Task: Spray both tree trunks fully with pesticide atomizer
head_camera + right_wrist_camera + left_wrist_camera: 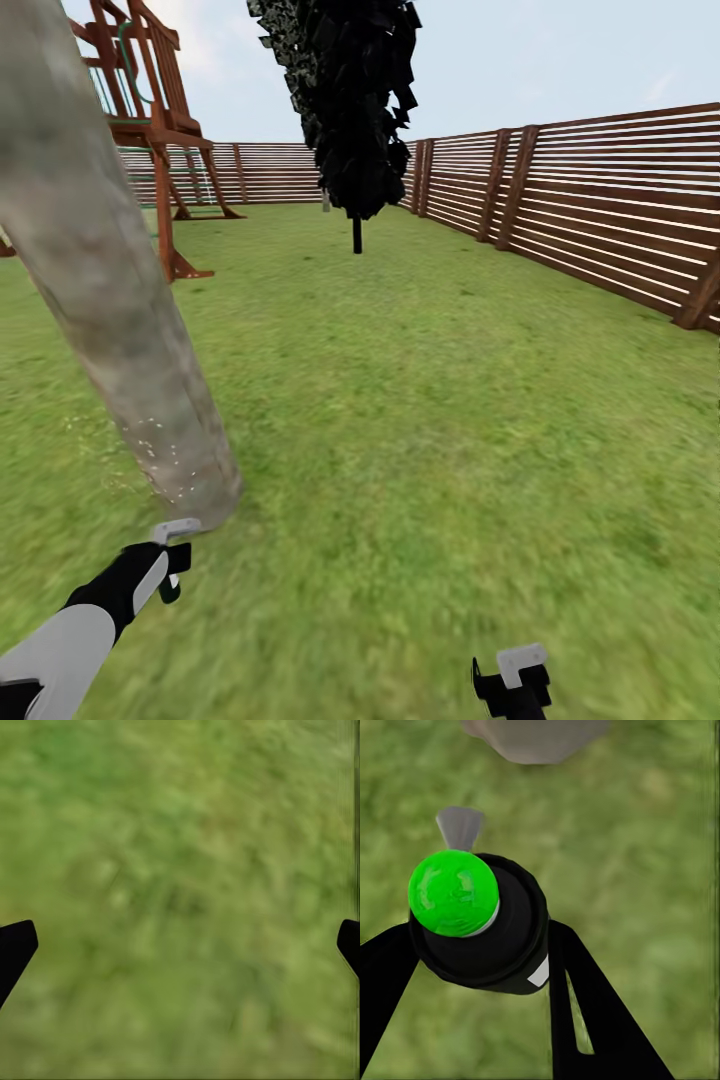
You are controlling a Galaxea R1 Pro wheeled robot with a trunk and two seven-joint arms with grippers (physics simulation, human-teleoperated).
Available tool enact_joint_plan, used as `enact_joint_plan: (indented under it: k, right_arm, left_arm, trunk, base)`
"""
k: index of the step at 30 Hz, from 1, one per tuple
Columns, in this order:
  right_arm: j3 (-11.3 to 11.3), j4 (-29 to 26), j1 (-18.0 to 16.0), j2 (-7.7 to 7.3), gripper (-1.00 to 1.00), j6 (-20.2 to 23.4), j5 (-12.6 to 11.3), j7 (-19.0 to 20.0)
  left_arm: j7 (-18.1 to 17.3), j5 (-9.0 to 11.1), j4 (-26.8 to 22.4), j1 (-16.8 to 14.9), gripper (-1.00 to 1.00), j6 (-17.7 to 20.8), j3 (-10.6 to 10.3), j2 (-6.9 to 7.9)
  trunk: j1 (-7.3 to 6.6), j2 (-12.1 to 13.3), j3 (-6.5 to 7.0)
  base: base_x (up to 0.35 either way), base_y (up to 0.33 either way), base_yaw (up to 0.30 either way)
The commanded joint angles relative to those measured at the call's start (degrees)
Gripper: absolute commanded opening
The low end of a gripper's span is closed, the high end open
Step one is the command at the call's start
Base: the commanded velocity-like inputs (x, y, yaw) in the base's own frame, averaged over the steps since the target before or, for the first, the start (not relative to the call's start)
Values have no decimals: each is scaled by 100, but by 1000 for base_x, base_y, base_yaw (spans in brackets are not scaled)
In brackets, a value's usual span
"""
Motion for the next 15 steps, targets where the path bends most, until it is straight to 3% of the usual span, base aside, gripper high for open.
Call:
enact_joint_plan:
  k: [1, 7, 15]
  right_arm:
    - [0, 2, 0, 0, 100, 0, -1, 0]
    - [1, 6, 0, 0, 100, 0, 5, 0]
    - [1, 7, 0, 0, 100, 0, 5, 0]
  left_arm:
    - [-1, -3, 0, 0, -100, 0, 0, -1]
    - [3, -9, 0, 0, -100, 0, 0, -1]
    - [8, -22, 0, 0, -100, 0, 8, 7]
  trunk:
    - [0, 0, 0]
    - [0, 0, 0]
    - [0, 0, 0]
  base:
    - [17, -269, 0]
    - [2, -273, 30]
    - [37, -273, 254]
